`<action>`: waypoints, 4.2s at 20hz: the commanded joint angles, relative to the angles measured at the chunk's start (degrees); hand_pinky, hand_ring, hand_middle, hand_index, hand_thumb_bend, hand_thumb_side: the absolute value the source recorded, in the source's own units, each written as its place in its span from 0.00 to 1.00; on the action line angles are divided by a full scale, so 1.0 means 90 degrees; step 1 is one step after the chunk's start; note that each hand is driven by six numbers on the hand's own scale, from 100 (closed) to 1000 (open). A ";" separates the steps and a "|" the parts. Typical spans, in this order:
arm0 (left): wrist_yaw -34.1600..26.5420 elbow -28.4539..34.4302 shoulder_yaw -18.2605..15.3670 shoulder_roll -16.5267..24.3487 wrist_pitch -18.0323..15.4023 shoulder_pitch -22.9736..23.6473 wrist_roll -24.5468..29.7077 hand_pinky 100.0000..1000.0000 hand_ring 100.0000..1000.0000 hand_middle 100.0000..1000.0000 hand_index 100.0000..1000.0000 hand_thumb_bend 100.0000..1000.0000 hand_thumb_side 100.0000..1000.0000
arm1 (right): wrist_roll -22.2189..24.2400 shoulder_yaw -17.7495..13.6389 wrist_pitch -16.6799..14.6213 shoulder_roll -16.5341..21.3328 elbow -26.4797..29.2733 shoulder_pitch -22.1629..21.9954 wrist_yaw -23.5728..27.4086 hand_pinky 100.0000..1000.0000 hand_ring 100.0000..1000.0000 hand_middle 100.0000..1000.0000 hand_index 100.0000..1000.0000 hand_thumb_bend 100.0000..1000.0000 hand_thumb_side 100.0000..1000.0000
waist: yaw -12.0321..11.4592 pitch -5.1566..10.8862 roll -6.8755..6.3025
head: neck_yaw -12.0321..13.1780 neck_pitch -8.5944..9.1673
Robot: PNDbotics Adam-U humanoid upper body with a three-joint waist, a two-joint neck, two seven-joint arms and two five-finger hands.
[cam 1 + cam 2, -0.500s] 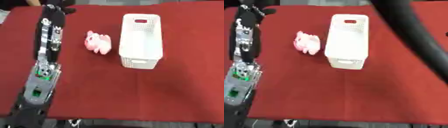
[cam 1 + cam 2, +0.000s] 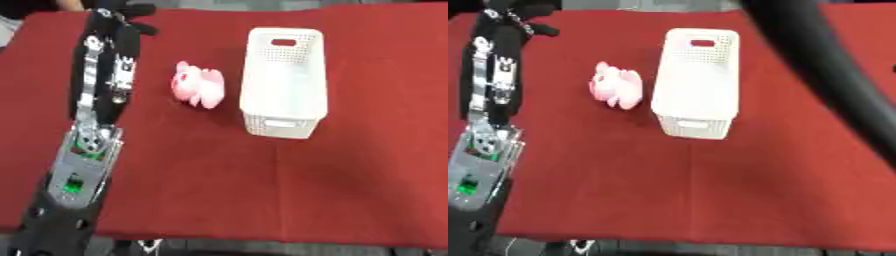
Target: Pick up objects on the table and place them in the box.
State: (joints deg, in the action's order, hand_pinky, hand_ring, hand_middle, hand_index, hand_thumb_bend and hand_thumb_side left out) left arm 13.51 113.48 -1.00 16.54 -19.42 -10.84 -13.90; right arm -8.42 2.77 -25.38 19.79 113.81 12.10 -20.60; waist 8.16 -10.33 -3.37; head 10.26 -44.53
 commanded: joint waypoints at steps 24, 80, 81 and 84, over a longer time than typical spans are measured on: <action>0.1796 -0.0604 0.0243 0.2239 0.0673 -0.0567 0.1707 0.42 0.61 0.66 0.80 0.71 0.43 | 0.0083 0.0029 0.0138 0.0153 0.0087 -0.0085 -0.0138 0.59 0.73 0.79 0.71 0.03 0.74 | 0.0080 -0.0077 -0.0263 | -0.0181 0.0046; 0.5858 -0.8175 0.1143 0.1023 -0.1673 -0.4461 0.1804 0.52 0.61 0.65 0.77 0.52 0.64 | 0.0381 0.0172 0.0140 0.0209 0.0087 -0.0041 -0.0036 0.59 0.73 0.80 0.71 0.05 0.74 | 0.0312 -0.0164 -0.0324 | -0.0077 0.0046; 0.5930 -0.8166 0.1148 0.1013 -0.1695 -0.4440 0.1741 0.49 0.59 0.63 0.76 0.47 0.63 | 0.0383 0.0172 0.0141 0.0209 0.0087 -0.0040 -0.0035 0.59 0.73 0.80 0.71 0.05 0.74 | 0.0313 -0.0165 -0.0325 | -0.0081 0.0046; 0.6108 -0.7958 0.1141 0.1053 -0.1559 -0.4347 0.1238 0.00 0.05 0.12 0.26 0.00 0.01 | 0.0387 0.0167 0.0150 0.0212 0.0087 -0.0042 -0.0034 0.59 0.73 0.80 0.71 0.05 0.74 | 0.0310 -0.0159 -0.0323 | -0.0097 0.0046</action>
State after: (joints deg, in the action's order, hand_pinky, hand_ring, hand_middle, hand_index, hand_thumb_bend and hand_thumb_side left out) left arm 63.45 42.30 8.86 26.35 -34.18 -50.55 -1.42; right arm -5.16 4.53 -23.99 20.82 113.80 11.12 -21.15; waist 10.79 -12.10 -6.58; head 9.26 -44.53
